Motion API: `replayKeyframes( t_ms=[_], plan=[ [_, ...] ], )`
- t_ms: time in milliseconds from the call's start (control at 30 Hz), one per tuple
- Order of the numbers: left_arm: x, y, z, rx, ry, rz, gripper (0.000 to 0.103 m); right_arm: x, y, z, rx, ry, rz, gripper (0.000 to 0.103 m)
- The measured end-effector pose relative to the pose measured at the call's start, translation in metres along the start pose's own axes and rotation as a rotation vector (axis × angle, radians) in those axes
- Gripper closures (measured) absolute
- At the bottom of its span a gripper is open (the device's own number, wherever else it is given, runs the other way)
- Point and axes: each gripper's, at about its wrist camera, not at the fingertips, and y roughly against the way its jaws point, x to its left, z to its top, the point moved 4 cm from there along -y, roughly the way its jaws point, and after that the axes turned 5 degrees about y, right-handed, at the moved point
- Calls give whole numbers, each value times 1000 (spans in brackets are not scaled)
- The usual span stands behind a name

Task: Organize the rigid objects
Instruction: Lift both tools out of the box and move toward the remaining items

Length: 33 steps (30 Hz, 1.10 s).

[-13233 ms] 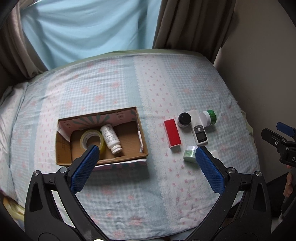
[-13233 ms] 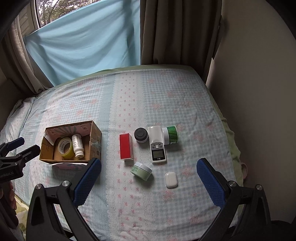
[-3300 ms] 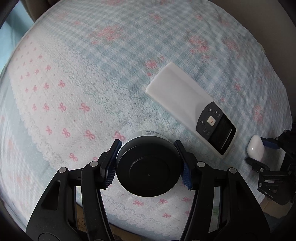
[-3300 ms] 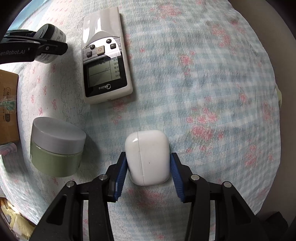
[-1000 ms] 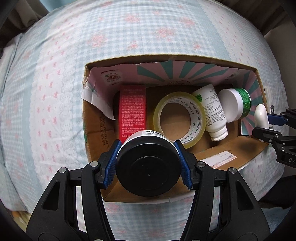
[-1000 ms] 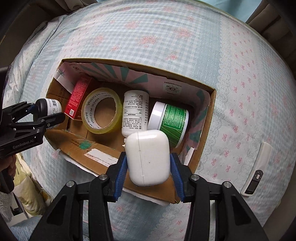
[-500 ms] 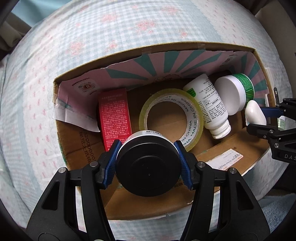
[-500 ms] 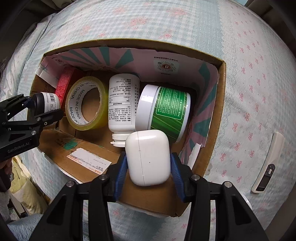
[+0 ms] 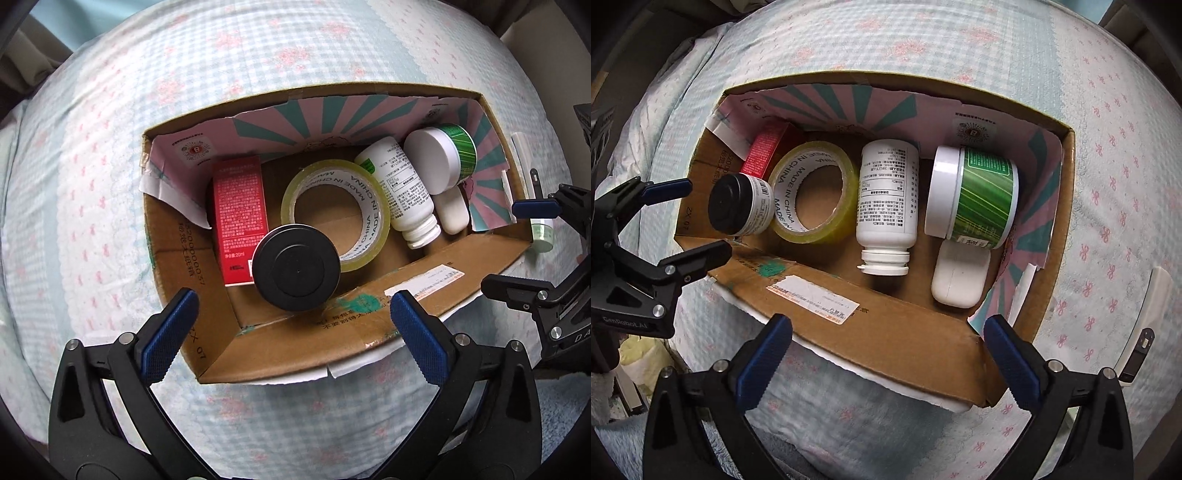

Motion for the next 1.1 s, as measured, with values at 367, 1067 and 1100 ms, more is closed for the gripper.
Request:
replayKeyframes(
  t_ms=[367,1067,1100],
  plan=[
    [-2,50,-19,-82,-17,30,0,3,44,-9,-89,-23,-57,0],
    [-48,144,-67,-218,-81,54,0,8,152,-92,-238,-186,-200,0],
    [-52,149,-69,-224,-80,53,0,6,155,-98,-243,-191,-203,0]
  ],
)
